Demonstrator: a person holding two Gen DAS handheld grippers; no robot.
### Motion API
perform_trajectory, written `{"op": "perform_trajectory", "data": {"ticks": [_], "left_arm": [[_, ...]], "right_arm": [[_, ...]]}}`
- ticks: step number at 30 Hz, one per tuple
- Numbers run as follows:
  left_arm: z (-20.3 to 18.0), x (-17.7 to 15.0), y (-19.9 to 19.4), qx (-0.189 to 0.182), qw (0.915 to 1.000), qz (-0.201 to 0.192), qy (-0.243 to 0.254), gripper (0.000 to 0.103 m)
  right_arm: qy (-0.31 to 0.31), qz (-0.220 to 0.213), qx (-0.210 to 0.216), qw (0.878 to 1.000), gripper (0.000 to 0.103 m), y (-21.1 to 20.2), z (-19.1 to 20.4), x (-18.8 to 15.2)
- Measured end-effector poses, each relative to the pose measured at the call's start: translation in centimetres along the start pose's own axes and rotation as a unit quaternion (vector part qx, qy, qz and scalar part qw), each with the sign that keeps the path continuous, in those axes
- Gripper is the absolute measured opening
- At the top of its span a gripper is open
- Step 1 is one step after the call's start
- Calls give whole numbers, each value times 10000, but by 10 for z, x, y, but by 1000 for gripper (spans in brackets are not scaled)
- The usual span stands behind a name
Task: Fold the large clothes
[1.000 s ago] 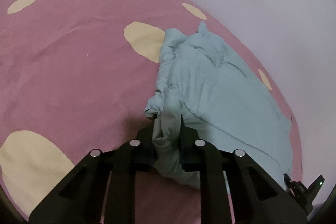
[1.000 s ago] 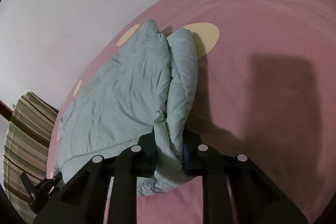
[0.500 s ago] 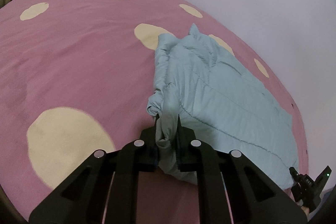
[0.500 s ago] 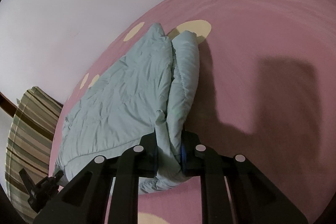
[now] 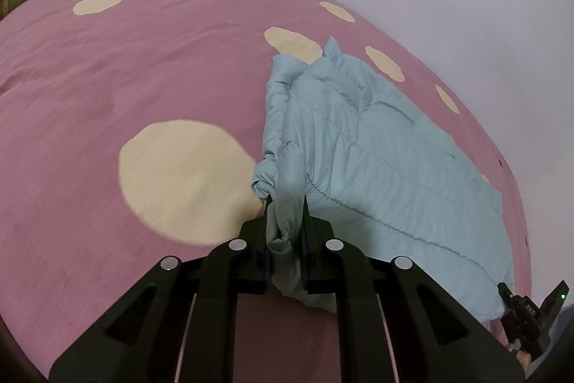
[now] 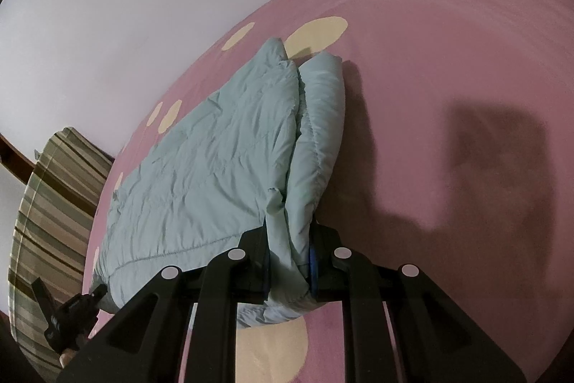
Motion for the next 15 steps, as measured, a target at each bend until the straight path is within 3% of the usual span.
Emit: {"op": "perform_trajectory", "data": {"ticks": [15], "left_arm": [[21, -20, -30, 13, 10000, 10, 42, 11]], "right_arm": [[-39, 28, 118, 9999, 15, -2, 0, -2]]}}
Point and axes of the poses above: each gripper's, at about its wrist camera, not at the fingertips, and y roughly the way its jaws point, z to its left, x to its top, the point moved 2 cm from there along y, roughly the way its jaws point, and after that the axes turned 12 degrees about -y, right-handed, at the moved point
